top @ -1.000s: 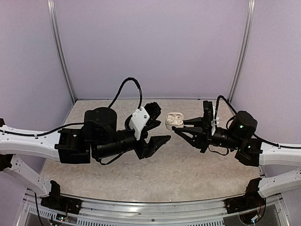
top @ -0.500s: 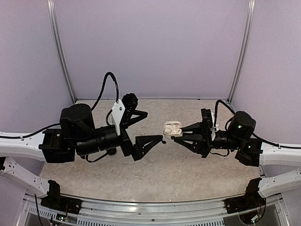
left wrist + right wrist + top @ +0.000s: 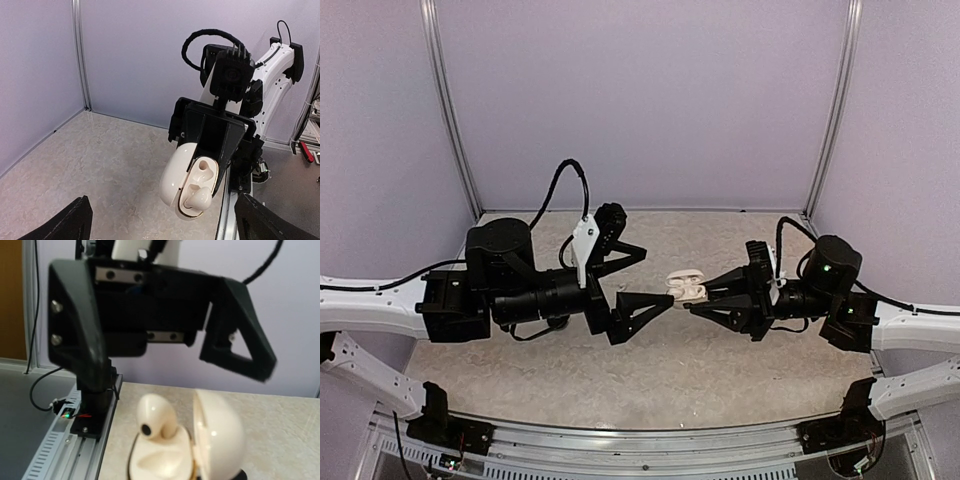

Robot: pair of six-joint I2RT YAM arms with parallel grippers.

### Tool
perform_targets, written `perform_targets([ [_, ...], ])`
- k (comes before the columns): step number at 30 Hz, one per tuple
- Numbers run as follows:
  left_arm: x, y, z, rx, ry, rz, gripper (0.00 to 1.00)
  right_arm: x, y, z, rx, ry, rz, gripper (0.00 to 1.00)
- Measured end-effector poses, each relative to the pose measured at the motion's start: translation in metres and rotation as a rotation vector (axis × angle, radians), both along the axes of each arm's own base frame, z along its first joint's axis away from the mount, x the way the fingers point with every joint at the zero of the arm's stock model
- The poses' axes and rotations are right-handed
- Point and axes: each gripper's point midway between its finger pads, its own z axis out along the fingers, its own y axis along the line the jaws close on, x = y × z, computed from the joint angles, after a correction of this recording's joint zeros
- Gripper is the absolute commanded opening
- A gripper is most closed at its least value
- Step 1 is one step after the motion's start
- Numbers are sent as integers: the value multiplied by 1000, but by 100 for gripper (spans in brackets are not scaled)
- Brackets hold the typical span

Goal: Insert the wireless bluetooth earbuds into the charging case
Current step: Adjust the left earbud in the left side groove of the charging case.

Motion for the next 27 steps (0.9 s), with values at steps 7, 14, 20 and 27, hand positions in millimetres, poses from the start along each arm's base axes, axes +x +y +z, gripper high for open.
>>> perform_targets([
  [7,11,-1,-4,4,36,15,99,-1,1,-1,-3,2,10,0],
  [14,19,-1,-6,6,49,33,99,-1,2,1,-1,0,13,0],
  [20,17,-4,-8,11,53,15,99,-1,2,4,4,-4,14,0],
  [27,20,-2,-5,0,50,18,99,0,2,4,3,-2,10,0],
])
